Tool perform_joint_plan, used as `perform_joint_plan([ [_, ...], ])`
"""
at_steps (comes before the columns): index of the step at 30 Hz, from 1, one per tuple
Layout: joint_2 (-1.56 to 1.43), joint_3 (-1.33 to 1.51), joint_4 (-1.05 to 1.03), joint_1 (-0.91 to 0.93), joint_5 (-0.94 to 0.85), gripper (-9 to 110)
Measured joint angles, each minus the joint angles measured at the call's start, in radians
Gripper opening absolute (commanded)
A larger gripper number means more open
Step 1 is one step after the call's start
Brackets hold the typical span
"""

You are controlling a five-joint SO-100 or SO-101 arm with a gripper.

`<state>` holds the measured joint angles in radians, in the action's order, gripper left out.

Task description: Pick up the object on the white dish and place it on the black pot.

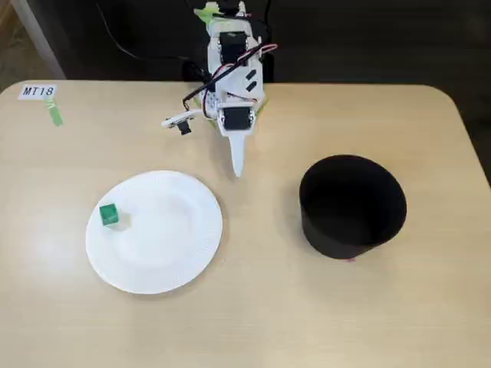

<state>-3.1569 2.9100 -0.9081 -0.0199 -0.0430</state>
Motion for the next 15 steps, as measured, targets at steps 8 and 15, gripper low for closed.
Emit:
perform_joint_plan([
  [8, 0.862, -0.732, -0.192, 0.012, -0.112, 0],
  [15, 1.166, -1.104, -0.241, 0.127, -0.021, 0],
])
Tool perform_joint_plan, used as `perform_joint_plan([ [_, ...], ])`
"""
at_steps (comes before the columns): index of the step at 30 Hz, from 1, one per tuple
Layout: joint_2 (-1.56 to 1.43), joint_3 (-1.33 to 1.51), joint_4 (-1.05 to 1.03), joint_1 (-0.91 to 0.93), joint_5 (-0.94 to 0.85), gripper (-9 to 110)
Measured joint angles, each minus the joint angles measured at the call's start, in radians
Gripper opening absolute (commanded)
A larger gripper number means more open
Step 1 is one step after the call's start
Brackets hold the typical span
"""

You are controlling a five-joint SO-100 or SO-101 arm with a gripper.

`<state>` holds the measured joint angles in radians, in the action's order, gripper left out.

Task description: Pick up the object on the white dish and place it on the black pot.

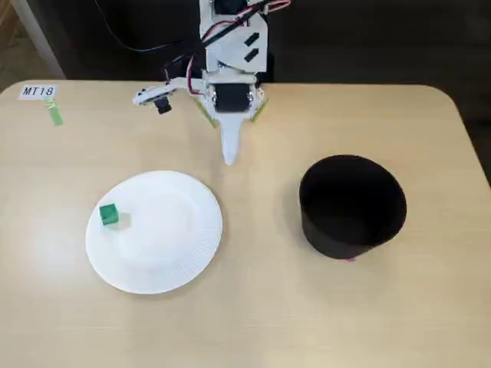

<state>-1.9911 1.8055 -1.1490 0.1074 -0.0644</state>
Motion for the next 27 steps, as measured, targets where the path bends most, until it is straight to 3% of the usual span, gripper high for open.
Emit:
perform_joint_plan([
  [9, 0.333, -0.276, -0.144, 0.204, 0.164, 0],
  [27, 0.621, -0.393, -0.153, 0.595, 0.411, 0],
])
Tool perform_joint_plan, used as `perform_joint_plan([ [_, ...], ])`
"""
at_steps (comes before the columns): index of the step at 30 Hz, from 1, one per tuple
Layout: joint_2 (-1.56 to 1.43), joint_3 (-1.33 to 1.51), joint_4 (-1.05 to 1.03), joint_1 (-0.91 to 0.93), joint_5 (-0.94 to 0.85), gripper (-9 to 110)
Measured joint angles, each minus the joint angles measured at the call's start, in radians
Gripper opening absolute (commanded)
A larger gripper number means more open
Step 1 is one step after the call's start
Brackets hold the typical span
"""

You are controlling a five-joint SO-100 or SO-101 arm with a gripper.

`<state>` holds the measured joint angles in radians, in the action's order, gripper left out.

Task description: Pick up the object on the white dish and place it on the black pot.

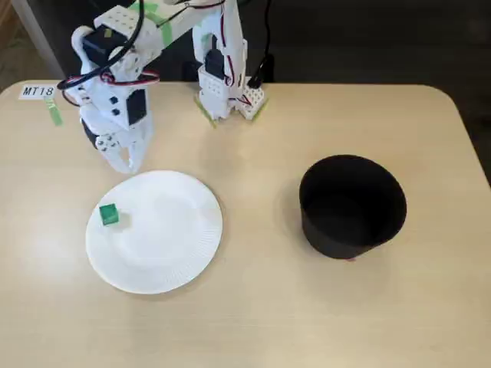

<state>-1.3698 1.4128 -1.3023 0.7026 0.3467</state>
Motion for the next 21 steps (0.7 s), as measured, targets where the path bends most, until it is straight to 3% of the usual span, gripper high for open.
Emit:
perform_joint_plan([
  [6, 0.052, -0.006, 0.08, 0.005, 0.018, 1],
  [11, 0.106, -0.006, 0.117, 0.014, -0.008, 16],
  [21, 0.144, -0.006, 0.144, 0.009, -0.066, 24],
])
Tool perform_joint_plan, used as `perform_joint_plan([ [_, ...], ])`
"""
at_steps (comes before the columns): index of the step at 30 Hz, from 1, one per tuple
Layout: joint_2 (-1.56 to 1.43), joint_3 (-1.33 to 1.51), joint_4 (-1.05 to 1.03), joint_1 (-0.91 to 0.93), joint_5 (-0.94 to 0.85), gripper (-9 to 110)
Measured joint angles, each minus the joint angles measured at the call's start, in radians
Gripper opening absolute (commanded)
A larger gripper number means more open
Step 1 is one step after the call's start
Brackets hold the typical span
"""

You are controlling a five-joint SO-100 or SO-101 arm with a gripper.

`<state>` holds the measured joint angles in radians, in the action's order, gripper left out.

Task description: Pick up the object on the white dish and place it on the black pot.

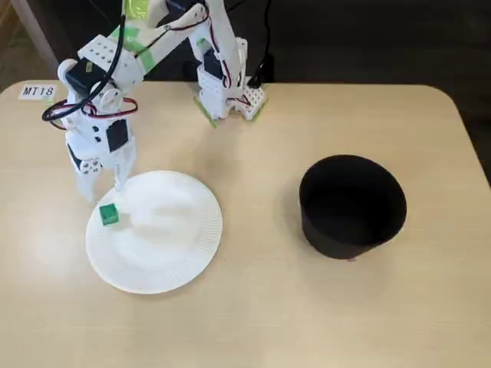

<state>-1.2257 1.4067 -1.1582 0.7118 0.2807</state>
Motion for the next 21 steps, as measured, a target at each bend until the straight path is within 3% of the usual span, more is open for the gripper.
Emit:
perform_joint_plan([
  [21, 0.103, 0.0, 0.049, -0.006, -0.064, 26],
])
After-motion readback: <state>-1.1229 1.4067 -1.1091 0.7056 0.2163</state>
